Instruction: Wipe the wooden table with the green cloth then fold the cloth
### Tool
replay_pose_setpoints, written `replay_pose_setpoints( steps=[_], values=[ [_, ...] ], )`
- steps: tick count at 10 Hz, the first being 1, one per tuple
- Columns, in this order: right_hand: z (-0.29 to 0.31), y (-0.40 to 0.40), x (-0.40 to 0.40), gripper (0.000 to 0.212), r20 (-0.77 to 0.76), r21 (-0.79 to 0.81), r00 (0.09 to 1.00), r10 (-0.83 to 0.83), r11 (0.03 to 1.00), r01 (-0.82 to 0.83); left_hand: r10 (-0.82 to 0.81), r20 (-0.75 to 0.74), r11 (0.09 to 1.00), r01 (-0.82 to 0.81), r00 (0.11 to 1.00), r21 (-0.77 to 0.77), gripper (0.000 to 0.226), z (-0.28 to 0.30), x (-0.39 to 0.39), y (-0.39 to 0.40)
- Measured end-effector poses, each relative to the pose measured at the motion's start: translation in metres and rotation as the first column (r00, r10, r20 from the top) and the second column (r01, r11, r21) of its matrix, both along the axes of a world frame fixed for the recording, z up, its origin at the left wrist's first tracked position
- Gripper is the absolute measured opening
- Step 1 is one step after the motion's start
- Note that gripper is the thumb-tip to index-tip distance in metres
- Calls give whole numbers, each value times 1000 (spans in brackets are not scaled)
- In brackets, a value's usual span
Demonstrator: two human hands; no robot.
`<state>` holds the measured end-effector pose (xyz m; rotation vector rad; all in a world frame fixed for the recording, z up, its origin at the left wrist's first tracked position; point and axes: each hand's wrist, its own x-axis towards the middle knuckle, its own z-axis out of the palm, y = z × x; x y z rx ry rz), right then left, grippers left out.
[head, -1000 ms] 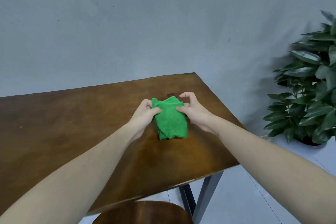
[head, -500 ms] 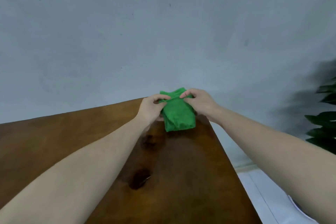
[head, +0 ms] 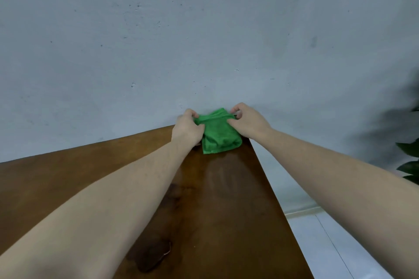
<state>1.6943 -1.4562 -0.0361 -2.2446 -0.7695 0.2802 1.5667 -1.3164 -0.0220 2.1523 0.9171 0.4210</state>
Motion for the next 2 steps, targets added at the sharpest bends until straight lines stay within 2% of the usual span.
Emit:
replay_pose_setpoints(
  steps=[1, 2],
  values=[
    [9, -15, -12, 32, -17, 11, 1000, -24, 1000, 24, -1, -16, 1000, 1, 1000, -25, 23, 5, -20, -5],
    [26, -33, -31, 31, -33, 65, 998, -59, 996, 61, 36, 37, 998, -34, 999, -51, 19, 17, -52, -6]
  ],
)
